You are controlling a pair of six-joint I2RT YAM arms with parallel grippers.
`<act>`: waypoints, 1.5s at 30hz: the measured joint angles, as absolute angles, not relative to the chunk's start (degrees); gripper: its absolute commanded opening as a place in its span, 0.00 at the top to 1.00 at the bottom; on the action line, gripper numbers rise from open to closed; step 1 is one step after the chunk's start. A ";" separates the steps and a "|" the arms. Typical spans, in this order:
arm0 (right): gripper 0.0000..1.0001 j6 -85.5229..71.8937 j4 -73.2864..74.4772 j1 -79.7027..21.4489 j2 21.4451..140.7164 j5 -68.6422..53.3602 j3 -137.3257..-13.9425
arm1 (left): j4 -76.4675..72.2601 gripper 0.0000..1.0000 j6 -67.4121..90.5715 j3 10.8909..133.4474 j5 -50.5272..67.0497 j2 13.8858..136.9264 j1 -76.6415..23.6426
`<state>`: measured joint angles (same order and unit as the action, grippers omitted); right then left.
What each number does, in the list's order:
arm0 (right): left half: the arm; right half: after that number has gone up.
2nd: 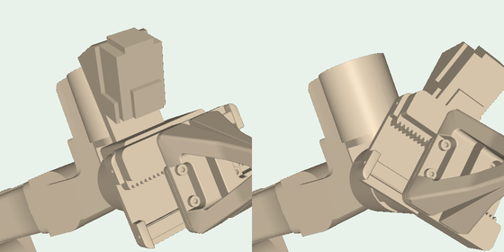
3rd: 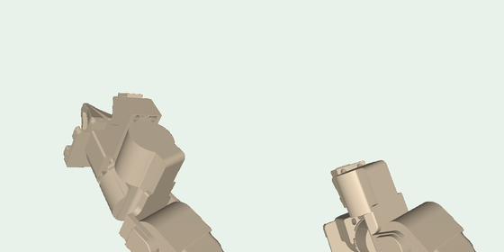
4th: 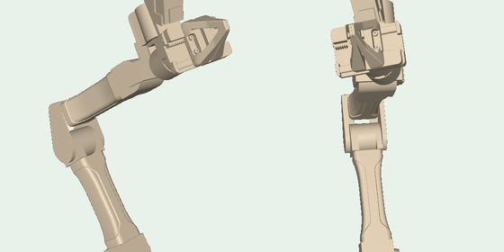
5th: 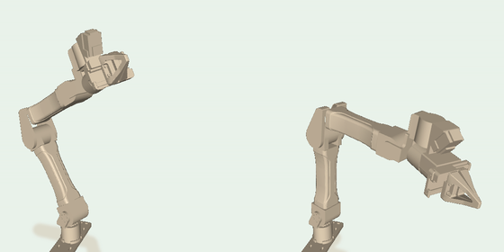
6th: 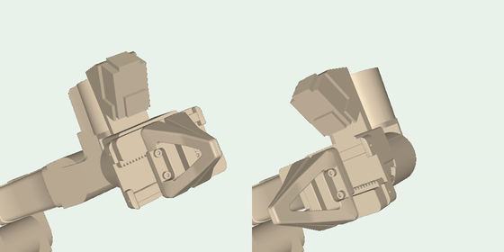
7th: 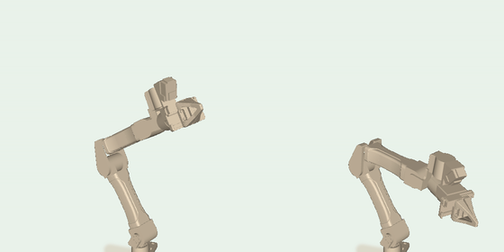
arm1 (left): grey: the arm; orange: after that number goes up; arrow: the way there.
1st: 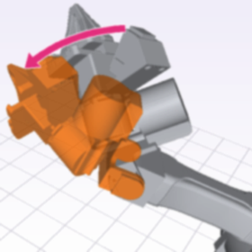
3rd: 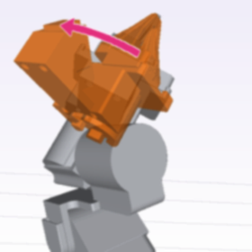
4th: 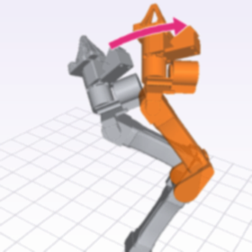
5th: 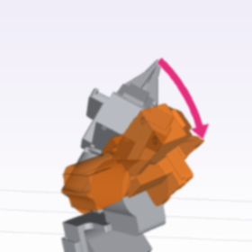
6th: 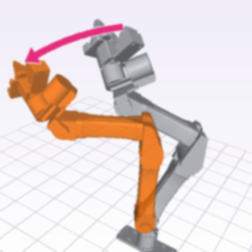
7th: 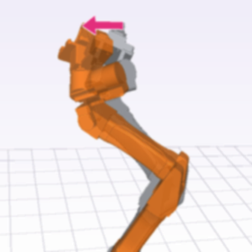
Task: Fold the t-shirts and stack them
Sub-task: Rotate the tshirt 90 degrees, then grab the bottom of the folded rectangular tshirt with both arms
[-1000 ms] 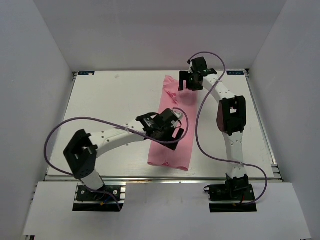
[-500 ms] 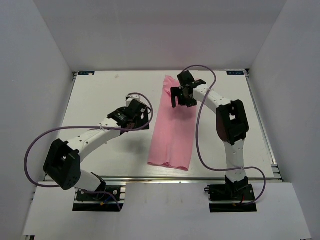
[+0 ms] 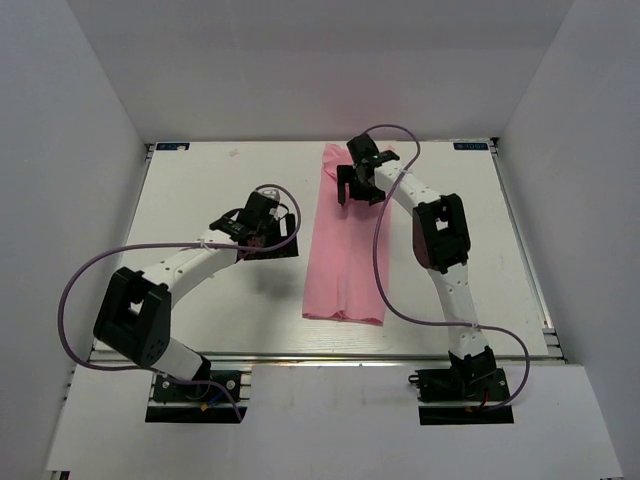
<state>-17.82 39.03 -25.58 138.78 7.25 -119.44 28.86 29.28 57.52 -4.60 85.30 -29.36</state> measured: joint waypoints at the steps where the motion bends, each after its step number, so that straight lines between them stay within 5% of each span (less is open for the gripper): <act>1: 0.10 -17.82 39.13 -25.30 140.11 7.31 -121.73 | 28.93 0.00 28.42 57.65 -3.38 85.58 -29.36; 9: 0.10 -14.22 35.92 -22.87 141.32 2.39 -123.63 | 30.89 0.00 21.80 63.02 5.30 87.96 -29.78; 23: 0.10 -14.76 19.51 -24.75 88.42 -4.34 -67.33 | 29.21 0.00 18.50 54.35 14.00 88.86 -34.72; 29: 0.10 -19.35 21.30 -24.43 76.05 -8.62 -47.83 | 26.26 0.00 20.08 51.99 13.26 89.76 -39.88; 45: 0.21 -24.71 21.21 -24.95 72.40 -19.97 -32.25 | 19.05 0.34 24.75 49.01 10.20 91.96 -44.97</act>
<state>-24.71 21.21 -24.95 72.40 -19.97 -32.25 19.05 24.75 49.01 10.20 91.96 -44.97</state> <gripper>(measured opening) 0.804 0.693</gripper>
